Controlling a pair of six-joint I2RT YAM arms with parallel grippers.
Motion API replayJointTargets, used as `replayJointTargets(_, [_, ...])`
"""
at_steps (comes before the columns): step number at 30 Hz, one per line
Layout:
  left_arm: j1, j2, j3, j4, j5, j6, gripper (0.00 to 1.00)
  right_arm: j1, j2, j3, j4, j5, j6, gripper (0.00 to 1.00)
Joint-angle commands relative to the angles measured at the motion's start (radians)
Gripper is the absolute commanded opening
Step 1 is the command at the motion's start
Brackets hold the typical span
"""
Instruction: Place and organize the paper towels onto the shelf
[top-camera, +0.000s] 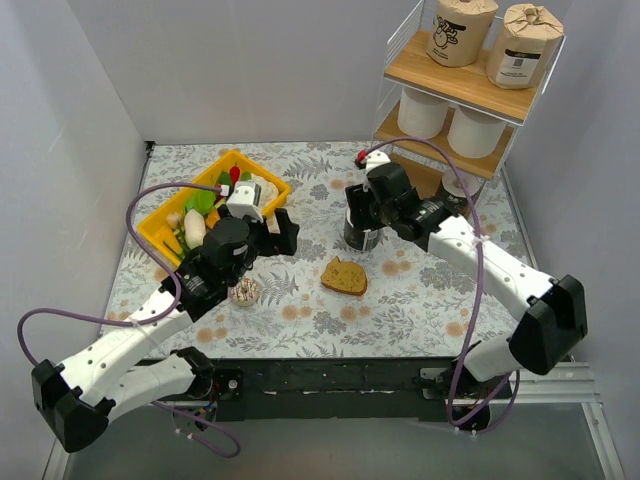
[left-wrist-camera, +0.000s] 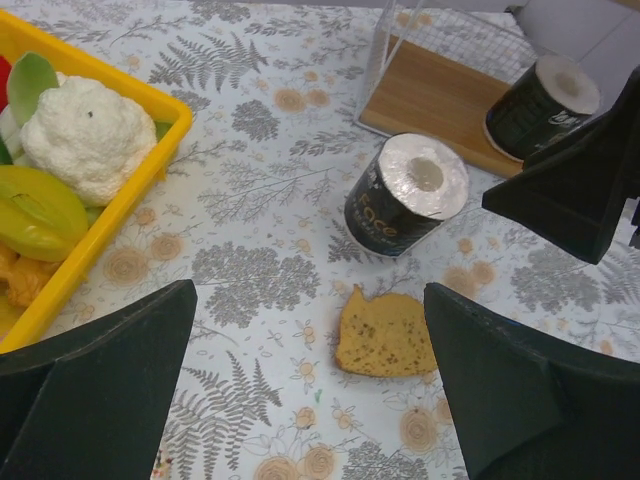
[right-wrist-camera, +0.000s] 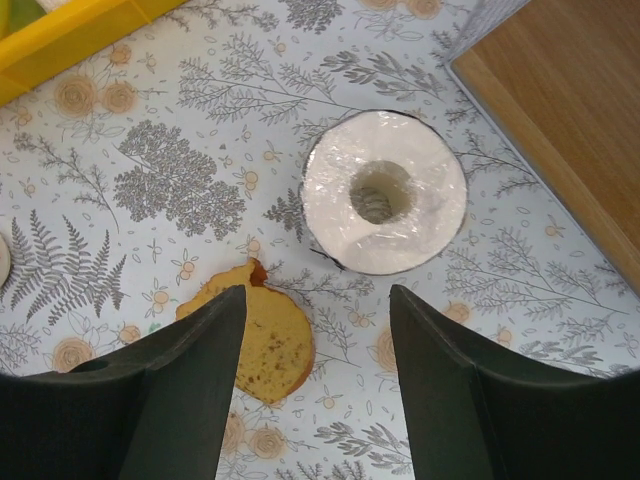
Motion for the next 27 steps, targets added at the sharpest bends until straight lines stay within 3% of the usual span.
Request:
replayJointTargets(1, [0.004, -0.001, -0.030, -0.055, -0.107, 0.042, 0.98, 0.034, 0.103, 0.098, 0.009, 0.056, -0.019, 0.67])
replayJointTargets(13, [0.002, -0.029, -0.038, -0.075, -0.142, 0.039, 0.98, 0.042, 0.333, 0.196, -0.026, 0.193, -0.109, 0.61])
replayJointTargets(21, [0.002, -0.041, -0.041, -0.076, -0.168, 0.041, 0.98, 0.042, 0.421, 0.196, -0.004, 0.174, -0.165, 0.60])
replayJointTargets(24, [0.002, -0.035, -0.039, -0.079, -0.170, 0.042, 0.98, 0.044, 0.436, 0.196, -0.003, 0.193, -0.182, 0.56])
replayJointTargets(27, [0.002, -0.031, -0.036, -0.081, -0.170, 0.044, 0.98, 0.042, 0.437, 0.183, 0.014, 0.202, -0.203, 0.42])
